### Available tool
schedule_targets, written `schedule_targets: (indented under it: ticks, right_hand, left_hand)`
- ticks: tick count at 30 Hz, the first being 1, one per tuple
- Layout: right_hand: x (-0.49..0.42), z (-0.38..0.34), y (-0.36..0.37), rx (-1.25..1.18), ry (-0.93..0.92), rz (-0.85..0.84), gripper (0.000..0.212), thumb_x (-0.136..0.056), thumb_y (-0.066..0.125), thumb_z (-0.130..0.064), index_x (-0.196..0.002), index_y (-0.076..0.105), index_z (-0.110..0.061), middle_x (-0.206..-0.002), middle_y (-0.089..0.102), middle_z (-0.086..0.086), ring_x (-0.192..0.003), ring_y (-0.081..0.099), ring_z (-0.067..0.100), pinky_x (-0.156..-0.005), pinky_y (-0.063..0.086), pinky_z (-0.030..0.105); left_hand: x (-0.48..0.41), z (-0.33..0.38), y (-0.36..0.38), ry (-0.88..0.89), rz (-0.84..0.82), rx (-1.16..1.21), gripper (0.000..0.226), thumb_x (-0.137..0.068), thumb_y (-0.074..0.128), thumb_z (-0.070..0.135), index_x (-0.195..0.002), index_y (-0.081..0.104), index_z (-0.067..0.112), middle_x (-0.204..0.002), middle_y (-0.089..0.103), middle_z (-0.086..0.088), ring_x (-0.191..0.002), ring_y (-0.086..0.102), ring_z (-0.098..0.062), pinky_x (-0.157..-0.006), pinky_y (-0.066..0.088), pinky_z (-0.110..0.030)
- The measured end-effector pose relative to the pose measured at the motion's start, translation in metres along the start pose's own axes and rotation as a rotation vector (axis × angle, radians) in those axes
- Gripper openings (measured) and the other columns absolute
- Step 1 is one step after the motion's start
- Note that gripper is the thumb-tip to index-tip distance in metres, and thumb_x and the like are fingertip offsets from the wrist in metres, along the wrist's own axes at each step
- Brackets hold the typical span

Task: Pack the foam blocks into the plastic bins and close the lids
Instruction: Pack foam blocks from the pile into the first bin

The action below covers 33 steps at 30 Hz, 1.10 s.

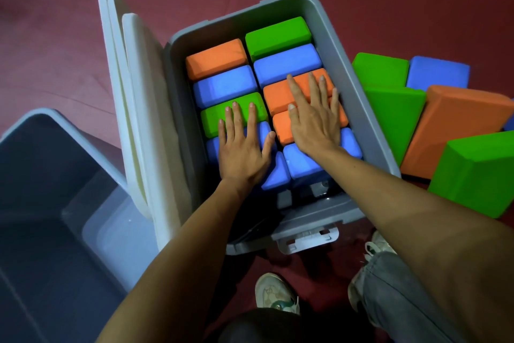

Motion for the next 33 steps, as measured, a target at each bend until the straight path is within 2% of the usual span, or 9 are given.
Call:
schedule_targets:
  ticks: [4,6,8,12,15,18,22,26,33]
  right_hand:
    - [-0.003,0.003,0.003,-0.054,0.029,0.057,0.066,-0.096,0.042,-0.014,-0.158,0.025,-0.029,-0.164,0.025,0.006,-0.154,0.014,0.026,-0.124,0.009,0.051]
    - [-0.004,0.004,0.002,-0.074,0.038,0.062,0.065,-0.095,0.042,-0.01,-0.157,0.028,-0.022,-0.164,0.027,0.003,-0.153,0.015,0.026,-0.124,0.011,0.051]
    - [-0.002,0.005,0.003,-0.028,0.005,0.05,0.056,-0.103,0.036,-0.025,-0.158,0.028,-0.017,-0.164,0.025,0.005,-0.153,0.014,0.027,-0.124,0.011,0.052]
    - [0.004,0.007,-0.005,0.104,-0.074,-0.172,0.074,-0.103,0.024,-0.054,-0.161,0.005,-0.013,-0.168,0.002,0.011,-0.155,-0.003,0.031,-0.124,0.001,0.054]
    - [0.004,0.003,-0.027,0.154,-0.073,-0.367,0.082,-0.101,0.026,-0.061,-0.161,-0.004,-0.014,-0.167,-0.011,0.013,-0.153,-0.013,0.032,-0.122,-0.007,0.054]
    - [0.015,-0.012,-0.048,0.235,-0.04,-0.481,0.085,-0.099,0.037,-0.06,-0.161,-0.001,-0.016,-0.166,-0.015,0.016,-0.153,-0.014,0.034,-0.122,-0.007,0.056]
    - [0.038,-0.049,-0.077,0.267,-0.083,-0.624,0.089,-0.097,0.047,-0.058,-0.161,-0.002,-0.02,-0.164,-0.022,0.014,-0.152,-0.017,0.036,-0.121,-0.007,0.057]
    - [0.058,-0.103,-0.11,0.231,-0.132,-0.676,0.088,-0.097,0.044,-0.063,-0.161,0.0,-0.021,-0.164,-0.023,0.013,-0.152,-0.018,0.037,-0.12,-0.007,0.058]
    - [0.099,-0.193,-0.154,0.218,-0.182,-0.683,0.086,-0.097,0.052,-0.048,-0.161,0.0,-0.022,-0.165,-0.017,0.015,-0.153,-0.013,0.037,-0.121,-0.005,0.059]
  left_hand:
    - [0.0,-0.001,0.0,0.0,-0.002,-0.013,0.074,-0.1,0.02,0.061,-0.16,0.013,0.019,-0.166,0.007,-0.018,-0.154,0.0,-0.032,-0.123,0.009,-0.05]
    - [0.0,-0.001,0.0,0.003,-0.003,-0.018,0.074,-0.1,0.02,0.061,-0.16,0.013,0.019,-0.166,0.007,-0.018,-0.154,0.0,-0.032,-0.123,0.008,-0.05]
    - [0.0,-0.001,-0.001,0.007,-0.021,-0.014,0.074,-0.1,0.019,0.061,-0.16,0.011,0.019,-0.166,0.005,-0.018,-0.154,-0.002,-0.032,-0.123,0.007,-0.051]
    - [-0.006,0.001,-0.011,0.004,-0.203,0.054,0.079,-0.099,0.022,0.065,-0.16,-0.003,0.023,-0.165,-0.012,-0.015,-0.152,-0.014,-0.031,-0.123,-0.004,-0.051]
    - [-0.014,0.0,-0.034,-0.019,-0.388,0.014,0.084,-0.097,0.028,0.068,-0.159,-0.008,0.026,-0.165,-0.017,-0.012,-0.153,-0.015,-0.029,-0.122,-0.005,-0.052]
    - [-0.016,0.003,-0.066,-0.005,-0.497,-0.102,0.081,-0.097,0.036,0.062,-0.16,0.001,0.025,-0.167,-0.005,-0.011,-0.154,-0.005,-0.029,-0.122,-0.003,-0.055]
    - [0.007,0.006,-0.111,0.074,-0.473,-0.18,0.075,-0.097,0.042,0.057,-0.159,0.017,0.023,-0.167,0.001,-0.01,-0.154,-0.005,-0.03,-0.121,-0.005,-0.056]
    - [0.037,-0.008,-0.16,0.112,-0.379,-0.213,0.066,-0.096,0.045,0.054,-0.153,0.031,0.023,-0.166,0.007,-0.011,-0.154,-0.006,-0.031,-0.121,-0.004,-0.056]
    - [0.101,-0.054,-0.227,0.106,-0.254,-0.299,0.066,-0.097,0.044,0.047,-0.155,0.025,0.024,-0.167,0.004,-0.01,-0.153,-0.009,-0.032,-0.121,-0.007,-0.056]
Point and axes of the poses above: each hand's wrist, its own x-axis away from the middle knuckle, its own y-axis out of the palm, z = x × y, the point moved 1 cm from there along -x, towards the middle knuckle
